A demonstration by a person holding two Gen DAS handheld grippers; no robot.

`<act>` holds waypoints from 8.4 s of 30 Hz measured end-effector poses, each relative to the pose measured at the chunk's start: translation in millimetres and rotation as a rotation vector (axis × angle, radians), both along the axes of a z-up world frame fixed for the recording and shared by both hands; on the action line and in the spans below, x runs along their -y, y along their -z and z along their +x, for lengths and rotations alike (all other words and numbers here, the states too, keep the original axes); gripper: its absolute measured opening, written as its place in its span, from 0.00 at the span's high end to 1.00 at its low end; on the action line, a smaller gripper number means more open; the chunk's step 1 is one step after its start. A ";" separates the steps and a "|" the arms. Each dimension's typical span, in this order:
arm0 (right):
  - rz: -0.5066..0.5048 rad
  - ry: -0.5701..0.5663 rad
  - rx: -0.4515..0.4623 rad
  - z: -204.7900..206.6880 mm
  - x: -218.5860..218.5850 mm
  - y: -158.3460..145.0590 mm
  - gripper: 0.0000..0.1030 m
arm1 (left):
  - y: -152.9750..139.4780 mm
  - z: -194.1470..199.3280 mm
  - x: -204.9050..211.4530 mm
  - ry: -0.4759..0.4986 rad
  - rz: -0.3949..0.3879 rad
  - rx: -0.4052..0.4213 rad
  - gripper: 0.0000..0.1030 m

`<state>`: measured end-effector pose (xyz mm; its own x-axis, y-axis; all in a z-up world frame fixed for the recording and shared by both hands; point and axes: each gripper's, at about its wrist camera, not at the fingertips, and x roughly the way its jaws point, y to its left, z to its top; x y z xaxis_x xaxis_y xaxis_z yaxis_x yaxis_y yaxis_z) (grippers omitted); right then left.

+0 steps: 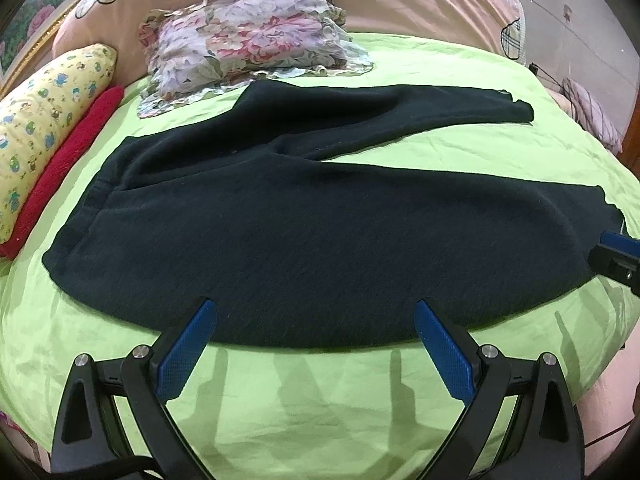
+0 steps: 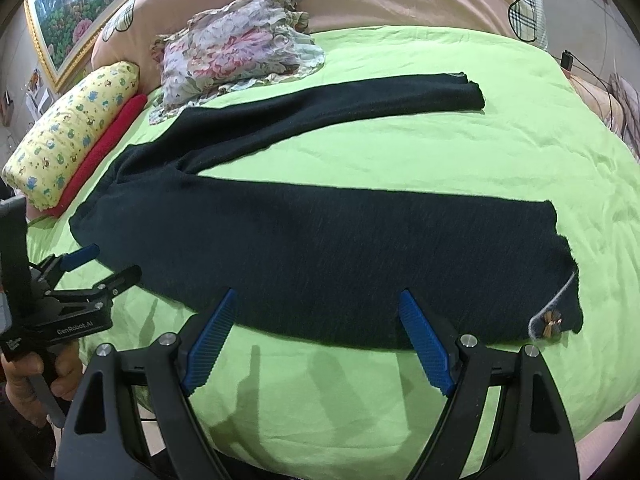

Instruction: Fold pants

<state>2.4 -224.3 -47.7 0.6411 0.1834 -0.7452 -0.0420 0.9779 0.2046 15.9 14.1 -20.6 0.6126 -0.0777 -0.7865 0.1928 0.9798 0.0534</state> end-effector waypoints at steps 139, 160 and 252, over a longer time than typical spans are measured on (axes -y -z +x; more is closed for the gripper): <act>0.227 -0.164 0.063 20.7 36.9 -28.8 0.44 | -22.0 73.3 -79.7 0.137 -0.470 -0.160 0.30; 0.247 -0.416 -0.043 98.2 -77.2 -19.6 0.44 | -44.7 136.0 -191.7 -0.019 -0.354 -0.080 0.26; 0.224 -0.667 -0.072 78.1 -185.3 5.8 0.47 | 1.1 45.4 -316.0 -0.477 -0.793 -0.038 0.35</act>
<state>80.4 -39.0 -53.5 0.2892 0.6741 -0.6797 -0.5966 0.6822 0.4228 61.2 330.1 -21.7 0.6934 -0.3474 -0.6313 -0.2528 0.7032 -0.6645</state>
